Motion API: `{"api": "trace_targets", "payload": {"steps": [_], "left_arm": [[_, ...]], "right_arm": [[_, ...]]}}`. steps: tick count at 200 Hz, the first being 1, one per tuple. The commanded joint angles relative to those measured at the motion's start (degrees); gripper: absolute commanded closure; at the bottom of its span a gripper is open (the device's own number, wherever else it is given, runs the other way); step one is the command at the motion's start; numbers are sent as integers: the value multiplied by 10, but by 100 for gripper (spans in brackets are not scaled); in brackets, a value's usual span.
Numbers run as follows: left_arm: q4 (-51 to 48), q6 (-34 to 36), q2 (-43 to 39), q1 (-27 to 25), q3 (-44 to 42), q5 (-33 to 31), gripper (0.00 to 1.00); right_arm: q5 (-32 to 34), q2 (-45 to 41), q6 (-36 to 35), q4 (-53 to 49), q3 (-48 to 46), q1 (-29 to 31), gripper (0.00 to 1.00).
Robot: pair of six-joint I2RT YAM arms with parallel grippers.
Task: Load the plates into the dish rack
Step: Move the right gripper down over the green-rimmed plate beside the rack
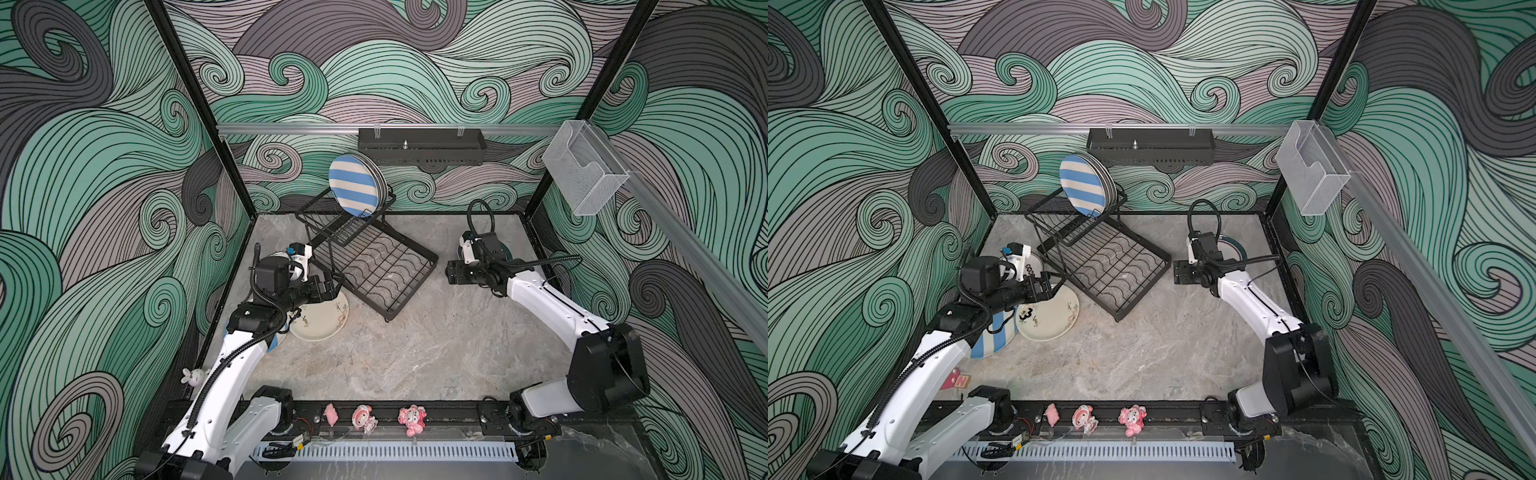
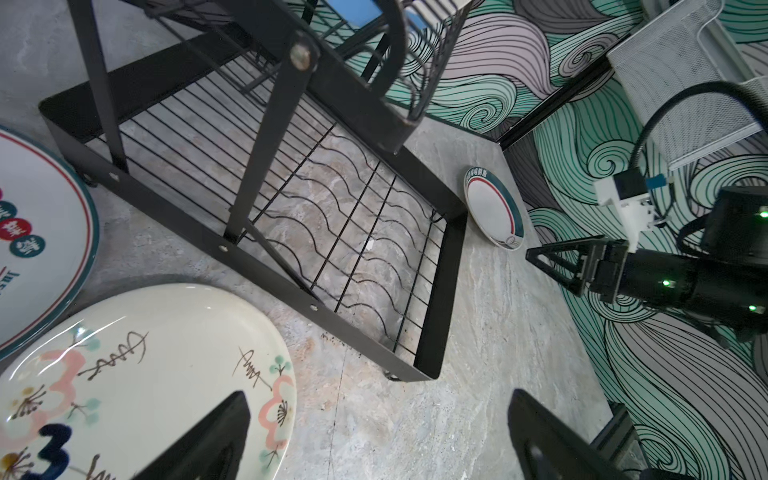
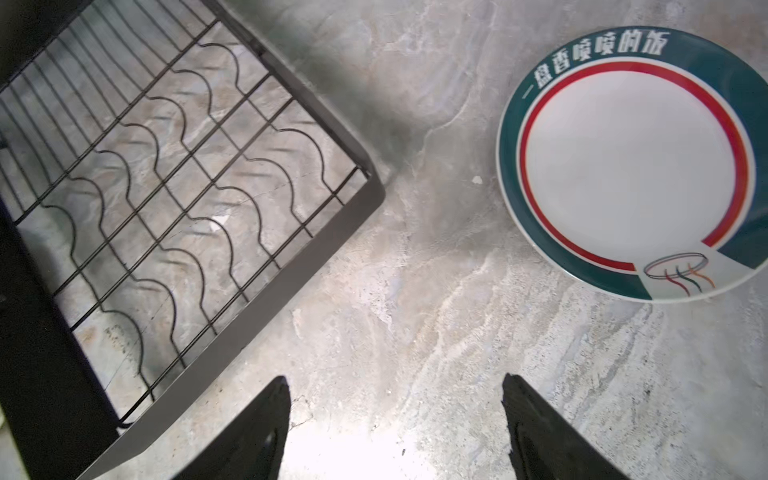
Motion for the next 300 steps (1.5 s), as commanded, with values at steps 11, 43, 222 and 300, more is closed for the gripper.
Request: {"api": "trace_targets", "payload": {"steps": [11, 43, 222, 300], "left_arm": [[66, -32, 6, -24, -26, -3, 1], [58, -21, 17, -36, -32, 1, 1], [111, -33, 58, -53, -62, 22, 1], [109, -27, 60, -56, -62, 22, 1]], "right_arm": [[13, 35, 4, 26, 28, -45, 15], [-11, 117, 0, 6, 72, -75, 11], [-115, 307, 14, -34, 206, -143, 4], [-127, 310, 18, -30, 179, -149, 3]]}}
